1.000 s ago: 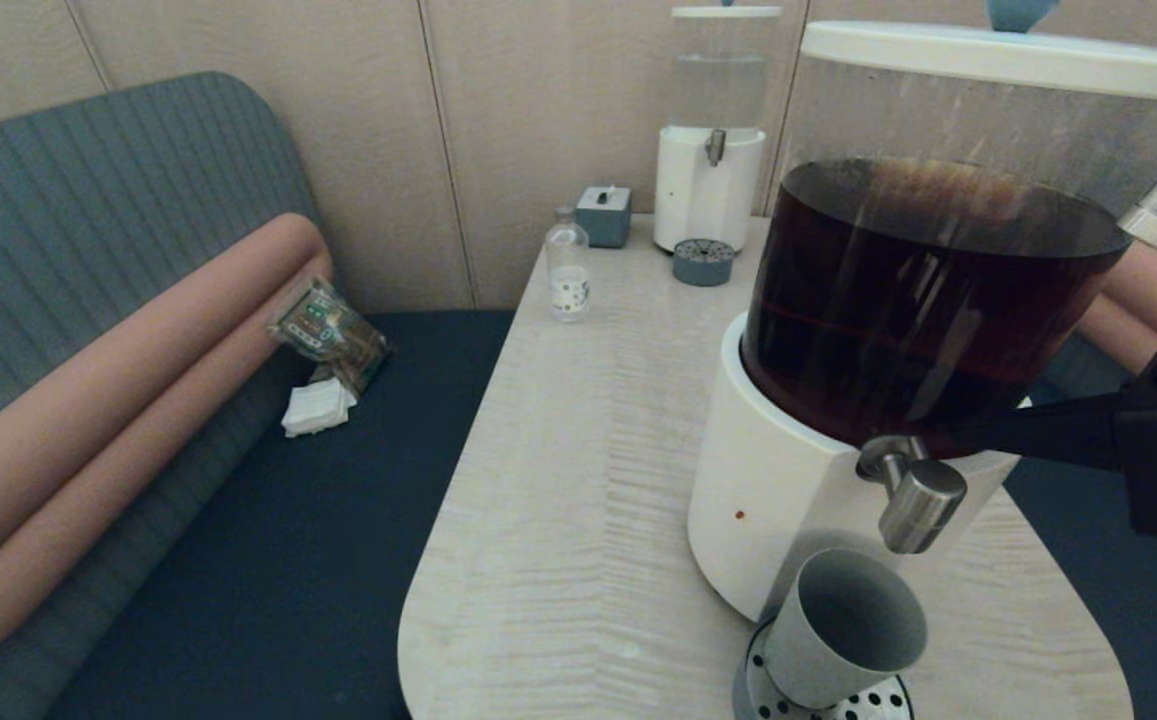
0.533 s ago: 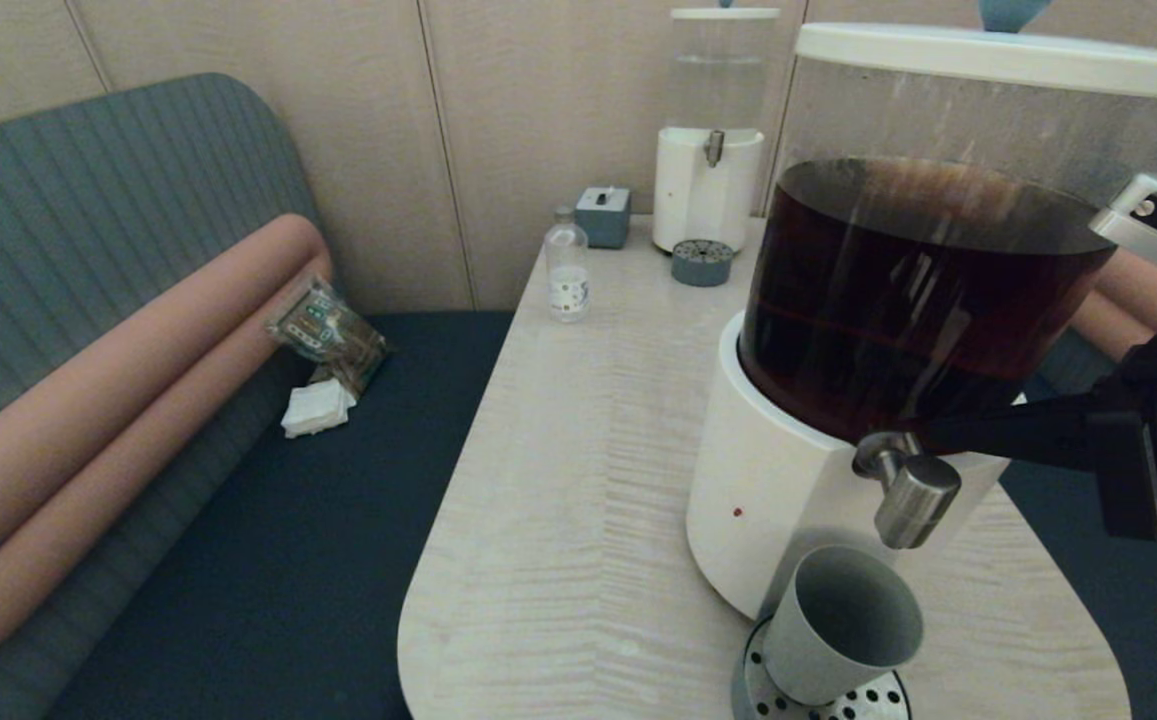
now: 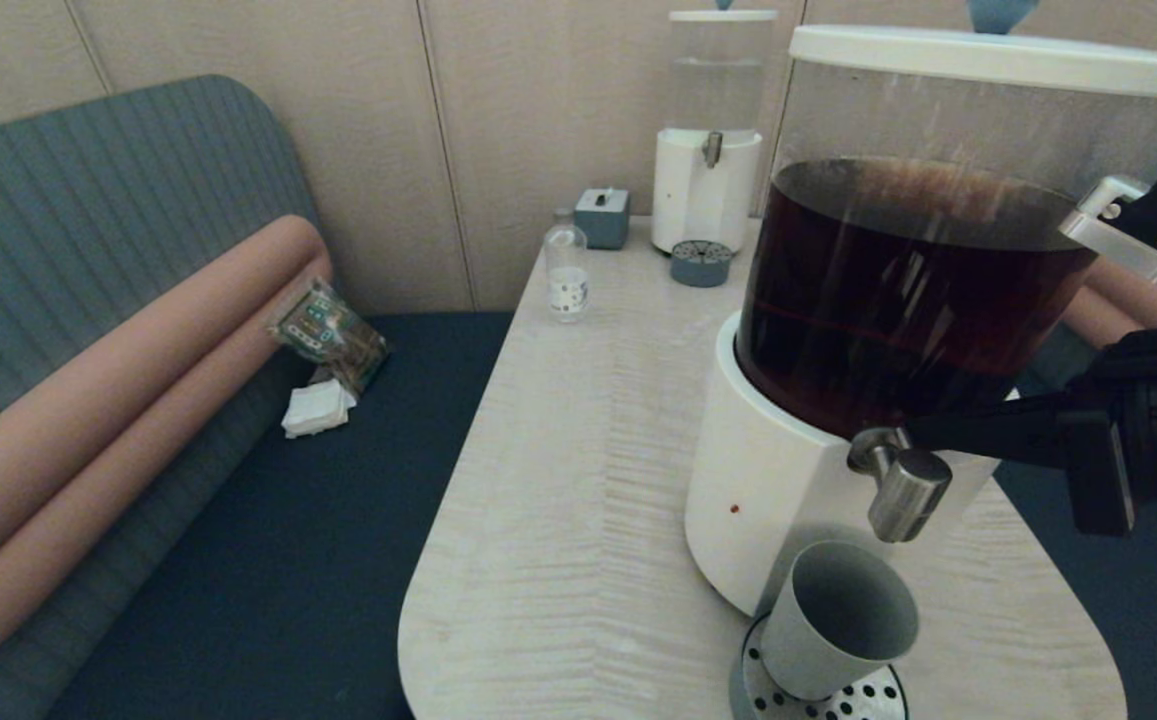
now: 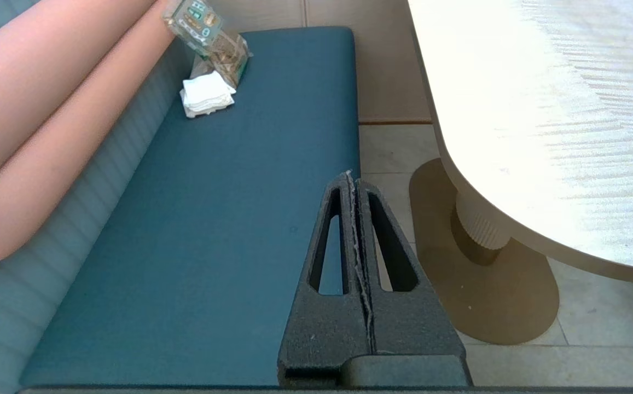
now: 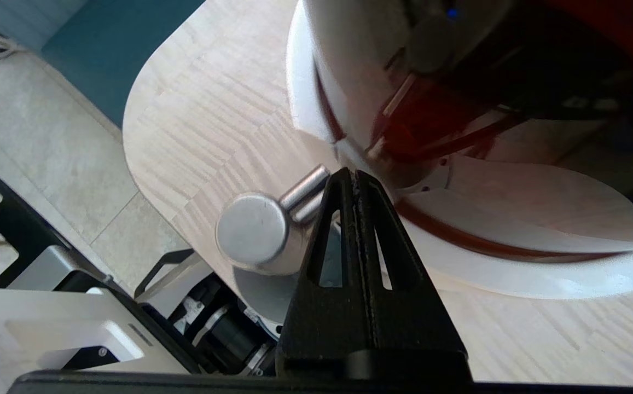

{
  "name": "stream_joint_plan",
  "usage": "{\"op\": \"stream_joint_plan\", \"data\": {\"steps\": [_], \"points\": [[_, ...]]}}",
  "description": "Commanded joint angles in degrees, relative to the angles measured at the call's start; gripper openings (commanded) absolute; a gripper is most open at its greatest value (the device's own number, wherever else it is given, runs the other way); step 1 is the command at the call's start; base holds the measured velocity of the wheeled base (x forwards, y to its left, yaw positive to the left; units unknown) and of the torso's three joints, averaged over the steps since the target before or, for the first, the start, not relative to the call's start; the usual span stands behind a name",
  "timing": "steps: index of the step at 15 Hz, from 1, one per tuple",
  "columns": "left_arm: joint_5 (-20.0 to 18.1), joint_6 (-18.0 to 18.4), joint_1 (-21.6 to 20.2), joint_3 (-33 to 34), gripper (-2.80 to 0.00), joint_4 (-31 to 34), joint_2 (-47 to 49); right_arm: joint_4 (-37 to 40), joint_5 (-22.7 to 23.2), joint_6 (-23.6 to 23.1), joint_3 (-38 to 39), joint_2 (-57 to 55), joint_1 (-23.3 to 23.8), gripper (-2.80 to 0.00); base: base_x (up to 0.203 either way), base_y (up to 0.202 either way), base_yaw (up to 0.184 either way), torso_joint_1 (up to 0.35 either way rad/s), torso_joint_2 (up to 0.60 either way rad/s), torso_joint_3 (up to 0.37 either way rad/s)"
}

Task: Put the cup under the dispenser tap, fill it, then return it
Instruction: Turn on the faucet

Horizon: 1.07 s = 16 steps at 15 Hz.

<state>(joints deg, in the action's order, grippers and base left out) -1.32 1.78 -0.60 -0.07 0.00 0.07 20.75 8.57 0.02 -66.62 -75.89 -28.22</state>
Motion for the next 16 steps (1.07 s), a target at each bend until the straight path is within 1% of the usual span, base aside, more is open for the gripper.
{"op": "stream_joint_plan", "data": {"steps": [1, 11, 16], "points": [[0.00, -0.02, -0.02, 0.03, -2.80, 0.00, 0.01, 0.17, 0.13, 0.07, 0.00, -0.84, -0.35, -2.80, 0.000, 0.000, 0.000, 0.000, 0.00, 0.000], [0.00, -0.02, -0.02, -0.01, -2.80, 0.00, 0.01, -1.69, 0.22, 0.07, 0.26, -1.84, -1.05, -2.80, 0.000, 0.000, 0.000, 0.000, 0.00, 0.000], [0.00, 0.04, -0.02, -0.01, -2.80, 0.00, 0.01, -2.99, 0.13, 0.03, 0.83, -1.19, -2.41, -2.80, 0.000, 0.000, 0.000, 0.000, 0.00, 0.000]]}}
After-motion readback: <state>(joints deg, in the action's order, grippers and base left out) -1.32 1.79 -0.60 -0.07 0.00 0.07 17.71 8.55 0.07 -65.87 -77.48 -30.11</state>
